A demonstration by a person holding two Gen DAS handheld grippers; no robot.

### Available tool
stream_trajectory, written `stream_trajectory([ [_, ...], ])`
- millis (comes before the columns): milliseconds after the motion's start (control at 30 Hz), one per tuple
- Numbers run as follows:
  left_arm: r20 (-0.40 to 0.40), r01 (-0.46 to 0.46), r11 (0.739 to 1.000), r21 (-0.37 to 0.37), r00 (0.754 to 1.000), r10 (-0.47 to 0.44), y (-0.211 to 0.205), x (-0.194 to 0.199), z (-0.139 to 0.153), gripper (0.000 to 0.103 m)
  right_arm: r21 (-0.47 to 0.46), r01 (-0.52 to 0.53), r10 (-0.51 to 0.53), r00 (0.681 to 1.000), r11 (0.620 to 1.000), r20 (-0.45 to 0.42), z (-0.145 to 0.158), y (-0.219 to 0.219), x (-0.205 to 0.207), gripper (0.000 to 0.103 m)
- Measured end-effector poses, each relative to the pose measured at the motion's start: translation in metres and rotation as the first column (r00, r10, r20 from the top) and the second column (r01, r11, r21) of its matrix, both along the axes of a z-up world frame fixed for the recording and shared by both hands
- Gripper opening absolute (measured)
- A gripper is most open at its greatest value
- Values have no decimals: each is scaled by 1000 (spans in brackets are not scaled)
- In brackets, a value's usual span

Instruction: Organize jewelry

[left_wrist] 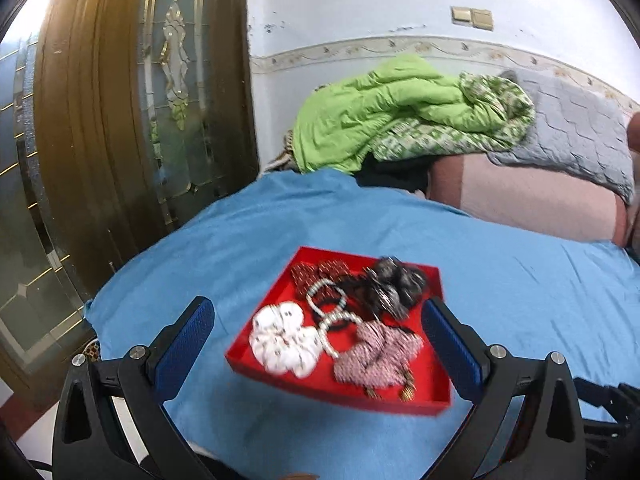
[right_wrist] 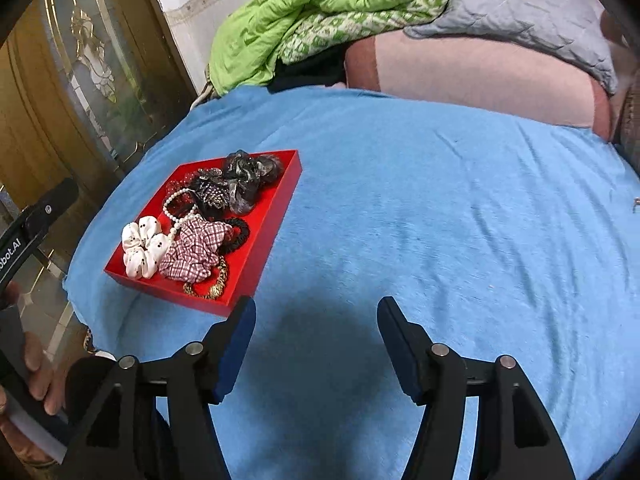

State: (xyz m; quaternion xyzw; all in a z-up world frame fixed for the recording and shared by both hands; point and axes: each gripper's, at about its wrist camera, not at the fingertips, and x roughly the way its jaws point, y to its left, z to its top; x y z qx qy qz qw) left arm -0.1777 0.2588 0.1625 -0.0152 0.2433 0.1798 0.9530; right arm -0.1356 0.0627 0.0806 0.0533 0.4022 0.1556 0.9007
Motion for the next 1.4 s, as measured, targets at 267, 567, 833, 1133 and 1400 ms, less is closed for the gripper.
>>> stream_trajectory([
  [267,-86,57,998,-19,995,-58,-21,-21,-6,103,-23,29,-28,998,999,61,9,-12,-24,73],
  [567,-137,72,996,-44,988,-78,-27,-34,-12,103,-50,33,-27,994,998,104,14,-11,-46,75],
  [833,-148,86,995,-54,985,-93,-28,-40,-11,103,-80,24,-12,990,996,141,17,-6,-58,78],
  [1133,-149,111,991,-68,981,-121,-30,-45,-13,103,-99,15,0,989,995,150,18,-2,-65,80],
  [1400,-152,119,988,-96,979,-132,-27,-48,-13,103,-116,9,10,987,993,160,18,3,-71,80],
])
